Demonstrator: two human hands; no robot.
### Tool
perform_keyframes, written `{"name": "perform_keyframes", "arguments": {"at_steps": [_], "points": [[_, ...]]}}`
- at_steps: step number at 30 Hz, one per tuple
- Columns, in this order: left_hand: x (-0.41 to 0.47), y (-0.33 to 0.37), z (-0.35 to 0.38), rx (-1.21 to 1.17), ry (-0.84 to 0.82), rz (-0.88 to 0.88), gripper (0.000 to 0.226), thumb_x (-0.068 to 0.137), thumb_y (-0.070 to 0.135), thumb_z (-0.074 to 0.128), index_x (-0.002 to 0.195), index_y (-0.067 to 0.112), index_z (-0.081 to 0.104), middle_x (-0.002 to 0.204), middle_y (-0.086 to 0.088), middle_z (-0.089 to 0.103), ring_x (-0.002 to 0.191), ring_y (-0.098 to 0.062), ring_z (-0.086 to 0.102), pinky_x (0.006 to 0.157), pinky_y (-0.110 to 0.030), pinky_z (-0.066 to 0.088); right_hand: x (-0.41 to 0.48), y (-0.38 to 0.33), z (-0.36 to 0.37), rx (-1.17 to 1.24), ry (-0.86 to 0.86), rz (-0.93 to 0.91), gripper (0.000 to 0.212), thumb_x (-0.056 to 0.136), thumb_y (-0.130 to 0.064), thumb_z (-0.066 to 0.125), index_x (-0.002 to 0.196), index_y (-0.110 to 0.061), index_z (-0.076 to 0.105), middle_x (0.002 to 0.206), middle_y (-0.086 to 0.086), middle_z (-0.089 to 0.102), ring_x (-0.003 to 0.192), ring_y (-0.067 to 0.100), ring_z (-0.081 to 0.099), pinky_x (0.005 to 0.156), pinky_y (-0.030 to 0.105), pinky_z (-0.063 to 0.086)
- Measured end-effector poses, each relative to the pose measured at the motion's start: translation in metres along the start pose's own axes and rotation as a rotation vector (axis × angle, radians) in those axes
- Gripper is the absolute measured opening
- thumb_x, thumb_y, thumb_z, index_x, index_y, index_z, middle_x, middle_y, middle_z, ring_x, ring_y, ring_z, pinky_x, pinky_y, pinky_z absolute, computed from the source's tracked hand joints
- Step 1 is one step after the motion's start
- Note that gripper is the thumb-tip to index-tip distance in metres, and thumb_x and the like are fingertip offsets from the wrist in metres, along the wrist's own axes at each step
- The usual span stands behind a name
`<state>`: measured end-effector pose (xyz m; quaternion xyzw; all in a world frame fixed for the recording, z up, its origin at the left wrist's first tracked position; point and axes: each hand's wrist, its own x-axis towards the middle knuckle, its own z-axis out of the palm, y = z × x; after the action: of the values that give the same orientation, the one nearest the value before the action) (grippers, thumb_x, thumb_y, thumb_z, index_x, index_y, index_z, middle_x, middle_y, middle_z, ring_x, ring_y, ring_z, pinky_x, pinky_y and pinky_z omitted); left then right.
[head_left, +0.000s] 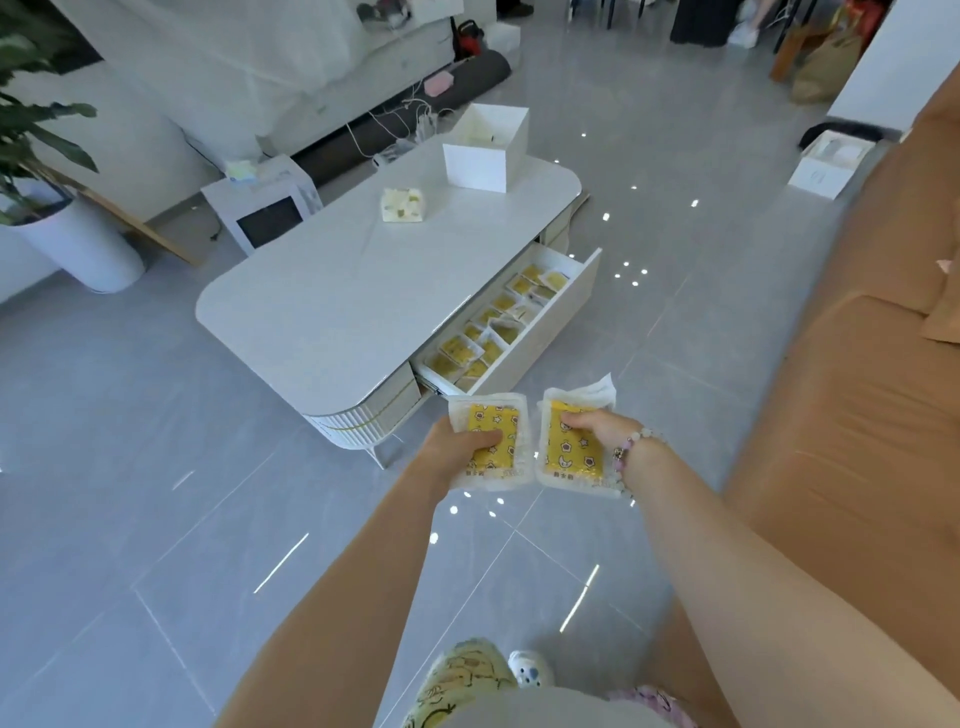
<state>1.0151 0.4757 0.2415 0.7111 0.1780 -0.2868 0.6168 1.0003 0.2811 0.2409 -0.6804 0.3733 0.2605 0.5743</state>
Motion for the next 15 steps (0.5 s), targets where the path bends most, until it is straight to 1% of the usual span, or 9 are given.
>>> {"name": "perform_keyframes", "arguments": {"at_steps": [1, 2, 5, 7, 9, 11, 13, 15], "points": [[0.009, 0.003, 0.001, -0.008, 0.004, -0.008, 0.022, 0.083, 0.009, 0.069, 0.103, 0.015, 0.061, 0.092, -0.006, 0.068, 0.079, -0.022, 0.066, 0.072, -0.034, 0.056, 0.006, -0.007, -0.001, 0.001, 0.003, 0.006, 0.047, 0.08, -0.041, 0.07, 0.114, -0.01, 0.06, 0.114, 0.004, 0.063, 0.1, 0.024, 0.062, 0.086, 0.033, 0.052], [0.019, 0.007, 0.002, -0.016, 0.009, -0.017, 0.022, 0.085, 0.008, 0.068, 0.105, 0.014, 0.061, 0.095, -0.007, 0.068, 0.082, -0.024, 0.066, 0.075, -0.036, 0.056, 0.014, -0.013, -0.003, -0.002, 0.008, 0.014, 0.044, 0.08, -0.04, 0.071, 0.111, -0.01, 0.061, 0.11, 0.003, 0.063, 0.098, 0.023, 0.062, 0.085, 0.033, 0.052], [0.053, 0.021, 0.004, -0.034, 0.027, -0.047, 0.025, 0.087, 0.009, 0.066, 0.11, 0.01, 0.06, 0.103, -0.01, 0.068, 0.089, -0.027, 0.065, 0.078, -0.037, 0.054, 0.038, -0.031, -0.005, 0.007, 0.017, 0.031, 0.032, 0.078, -0.038, 0.073, 0.093, -0.013, 0.062, 0.105, 0.004, 0.064, 0.096, 0.022, 0.063, 0.097, 0.037, 0.049], [0.08, 0.031, 0.006, -0.034, 0.029, -0.067, 0.03, 0.086, 0.01, 0.067, 0.115, 0.008, 0.059, 0.107, -0.012, 0.068, 0.089, -0.027, 0.066, 0.075, -0.036, 0.054, 0.057, -0.047, -0.008, 0.024, 0.014, 0.039, 0.03, 0.075, -0.039, 0.075, 0.086, -0.015, 0.062, 0.104, 0.004, 0.066, 0.096, 0.022, 0.065, 0.096, 0.039, 0.049], [0.108, 0.043, 0.01, -0.038, 0.027, -0.081, 0.03, 0.086, 0.01, 0.067, 0.115, 0.007, 0.059, 0.105, -0.012, 0.067, 0.083, -0.024, 0.066, 0.069, -0.033, 0.055, 0.079, -0.064, -0.014, 0.023, 0.026, 0.062, 0.034, 0.073, -0.04, 0.077, 0.091, -0.014, 0.064, 0.105, 0.006, 0.068, 0.098, 0.024, 0.066, 0.095, 0.04, 0.051], [0.136, 0.059, 0.013, -0.052, 0.025, -0.091, 0.028, 0.085, 0.01, 0.067, 0.112, 0.008, 0.06, 0.099, -0.01, 0.067, 0.075, -0.02, 0.065, 0.062, -0.029, 0.053, 0.1, -0.088, -0.023, 0.021, 0.038, 0.066, 0.04, 0.073, -0.04, 0.077, 0.1, -0.012, 0.065, 0.107, 0.006, 0.068, 0.099, 0.026, 0.065, 0.094, 0.038, 0.051], [0.163, 0.079, 0.013, -0.067, 0.021, -0.098, 0.025, 0.086, 0.009, 0.067, 0.11, 0.009, 0.061, 0.094, -0.007, 0.067, 0.073, -0.017, 0.064, 0.061, -0.028, 0.052, 0.125, -0.115, -0.031, -0.003, 0.042, 0.073, 0.042, 0.071, -0.041, 0.078, 0.099, -0.013, 0.066, 0.109, 0.006, 0.068, 0.1, 0.026, 0.065, 0.096, 0.041, 0.05], [0.192, 0.1, 0.011, -0.072, 0.03, -0.106, 0.024, 0.086, 0.009, 0.067, 0.109, 0.008, 0.062, 0.094, -0.008, 0.068, 0.074, -0.019, 0.065, 0.064, -0.03, 0.053, 0.147, -0.147, -0.037, -0.022, 0.04, 0.079, 0.043, 0.068, -0.043, 0.079, 0.098, -0.014, 0.066, 0.11, 0.006, 0.067, 0.099, 0.026, 0.066, 0.095, 0.04, 0.051]]}}
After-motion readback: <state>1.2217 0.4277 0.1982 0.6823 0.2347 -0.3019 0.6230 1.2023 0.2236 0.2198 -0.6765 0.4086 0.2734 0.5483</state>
